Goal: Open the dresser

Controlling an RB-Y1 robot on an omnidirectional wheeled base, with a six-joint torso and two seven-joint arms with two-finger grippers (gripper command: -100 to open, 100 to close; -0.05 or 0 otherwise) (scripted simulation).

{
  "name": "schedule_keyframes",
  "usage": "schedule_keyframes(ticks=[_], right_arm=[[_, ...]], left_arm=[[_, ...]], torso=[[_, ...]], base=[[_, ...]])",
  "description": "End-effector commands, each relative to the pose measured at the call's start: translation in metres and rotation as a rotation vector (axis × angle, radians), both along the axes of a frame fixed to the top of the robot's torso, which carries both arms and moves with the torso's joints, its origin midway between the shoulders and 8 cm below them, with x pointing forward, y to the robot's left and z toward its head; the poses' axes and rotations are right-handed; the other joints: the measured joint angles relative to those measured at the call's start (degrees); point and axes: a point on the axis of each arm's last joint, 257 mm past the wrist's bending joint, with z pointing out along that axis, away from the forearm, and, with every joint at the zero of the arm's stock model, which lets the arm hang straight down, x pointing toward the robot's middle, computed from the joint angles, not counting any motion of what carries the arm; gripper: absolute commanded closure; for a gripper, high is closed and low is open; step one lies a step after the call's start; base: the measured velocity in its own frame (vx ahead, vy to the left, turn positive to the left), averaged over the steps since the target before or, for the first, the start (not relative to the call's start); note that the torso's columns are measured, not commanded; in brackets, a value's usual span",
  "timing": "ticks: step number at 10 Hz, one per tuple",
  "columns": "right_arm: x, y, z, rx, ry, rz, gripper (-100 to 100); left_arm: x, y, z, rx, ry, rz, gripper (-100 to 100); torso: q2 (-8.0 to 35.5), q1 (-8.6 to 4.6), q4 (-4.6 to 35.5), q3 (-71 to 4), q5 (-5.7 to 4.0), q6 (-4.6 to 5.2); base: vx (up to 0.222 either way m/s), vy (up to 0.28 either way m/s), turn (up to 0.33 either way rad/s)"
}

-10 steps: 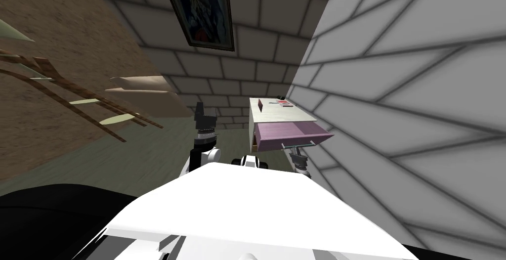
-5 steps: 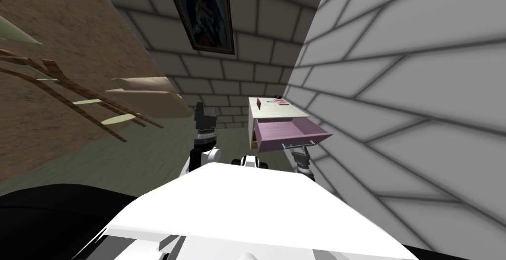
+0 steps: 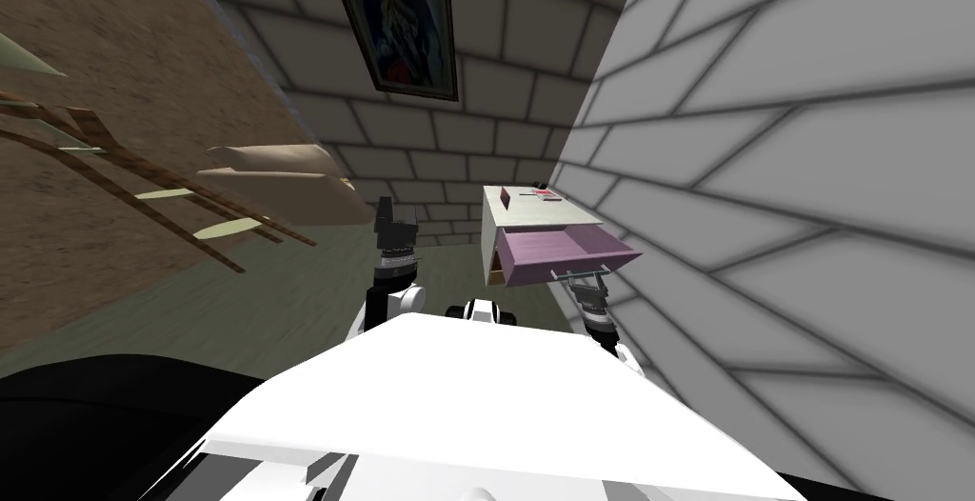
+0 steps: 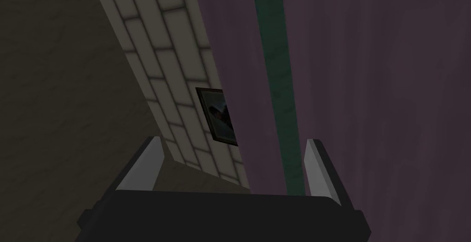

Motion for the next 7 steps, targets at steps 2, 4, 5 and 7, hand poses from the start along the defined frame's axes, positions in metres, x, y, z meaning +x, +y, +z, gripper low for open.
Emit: schedule_keyframes(ticks=[2, 4, 5, 7], right_arm=[[0.0030, -0.0071, 0.0026, 0.006, 0.012, 0.001, 0], [0.0024, -0.0075, 0.0000, 0.008, 0.019, -0.002, 0], [0.0023, -0.0077, -0.0007, 0.008, 0.021, -0.003, 0], [0.0021, -0.0080, -0.0017, 0.008, 0.024, -0.004, 0]], left_arm=[[0.0000, 0.0000, 0.0000, 0.000, 0.000, 0.000, 0], [0.0000, 0.0000, 0.0000, 0.000, 0.000, 0.000, 0], [0.0000, 0.0000, 0.0000, 0.000, 0.000, 0.000, 0], [0.0000, 0.0000, 0.0000, 0.000, 0.000, 0.000, 0]], torso=[[0.1, 0.13, 0.1, 0.0, 0.10, -0.02], [-0.1, 0.13, 0.0, 0.0, 0.02, -0.05], [-0.1, 0.12, -0.1, 0.0, -0.01, -0.04], [-0.1, 0.07, -0.1, 0.0, -0.05, -0.04]], base=[[-0.008, 0.011, -0.005], [0.000, 0.000, 0.000], [0.000, 0.000, 0.000], [0.000, 0.000, 0.000]])
